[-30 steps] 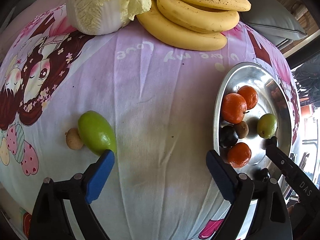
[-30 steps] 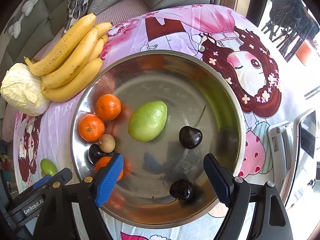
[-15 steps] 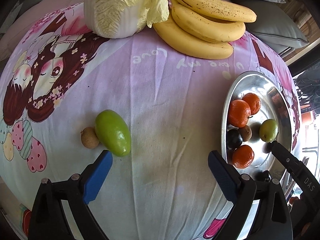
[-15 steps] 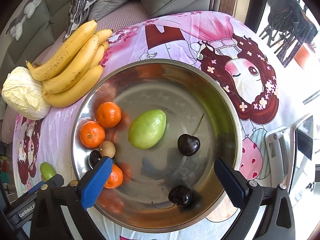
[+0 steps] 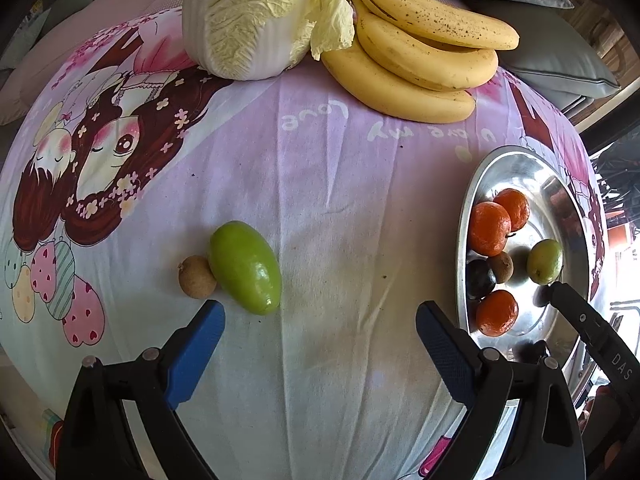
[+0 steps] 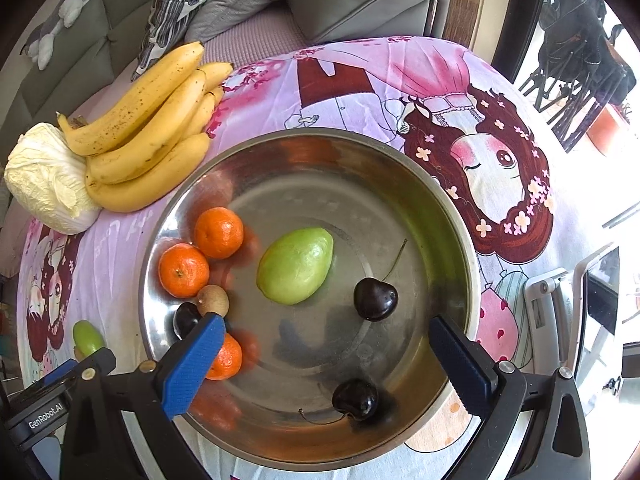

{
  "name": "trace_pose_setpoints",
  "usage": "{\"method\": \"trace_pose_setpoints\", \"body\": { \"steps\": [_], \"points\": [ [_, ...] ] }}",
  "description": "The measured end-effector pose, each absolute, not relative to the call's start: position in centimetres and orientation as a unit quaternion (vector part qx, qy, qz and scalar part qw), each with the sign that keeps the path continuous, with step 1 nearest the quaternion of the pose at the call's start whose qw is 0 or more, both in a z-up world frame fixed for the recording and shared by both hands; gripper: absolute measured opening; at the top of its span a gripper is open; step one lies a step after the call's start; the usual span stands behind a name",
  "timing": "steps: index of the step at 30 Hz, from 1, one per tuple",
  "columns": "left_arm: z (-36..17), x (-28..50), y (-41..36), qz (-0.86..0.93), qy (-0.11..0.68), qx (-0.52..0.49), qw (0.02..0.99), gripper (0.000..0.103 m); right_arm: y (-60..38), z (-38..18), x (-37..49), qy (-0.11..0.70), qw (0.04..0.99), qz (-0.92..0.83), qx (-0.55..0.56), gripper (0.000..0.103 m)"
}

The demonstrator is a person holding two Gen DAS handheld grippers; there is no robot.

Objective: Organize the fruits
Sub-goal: 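Move both tools back toward the last green pear and kiwi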

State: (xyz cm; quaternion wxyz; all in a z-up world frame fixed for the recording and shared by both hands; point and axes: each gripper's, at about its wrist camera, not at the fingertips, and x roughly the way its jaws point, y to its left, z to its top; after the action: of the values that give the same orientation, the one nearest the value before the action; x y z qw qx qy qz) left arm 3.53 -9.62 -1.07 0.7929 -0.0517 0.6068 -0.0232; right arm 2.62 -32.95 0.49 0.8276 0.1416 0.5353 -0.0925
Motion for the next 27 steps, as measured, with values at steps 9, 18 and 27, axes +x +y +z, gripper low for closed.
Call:
{"method": "trace_pose_setpoints", "body": {
  "steps": [9,18,27],
  "points": [
    [-0.6,3.7,-7.8,-0.016,0.601,-0.052,0.798,0.096,-31.9,0.5,2.9,0.532,0.833,-0.065,0.134,0.103],
    [-0.4,3.6,-5.4,-0.011,0.594,-0.052,0.803,0.096,-31.0,0.4,3.2,0.534,0.835,-0.059,0.118,0.103],
    [0.5,3.7,-1.2,0.02,0.575,-0.041,0.817,0.096,-28.7,0.6,3.7,0.533,0.839,-0.023,0.108,0.103]
  ]
}}
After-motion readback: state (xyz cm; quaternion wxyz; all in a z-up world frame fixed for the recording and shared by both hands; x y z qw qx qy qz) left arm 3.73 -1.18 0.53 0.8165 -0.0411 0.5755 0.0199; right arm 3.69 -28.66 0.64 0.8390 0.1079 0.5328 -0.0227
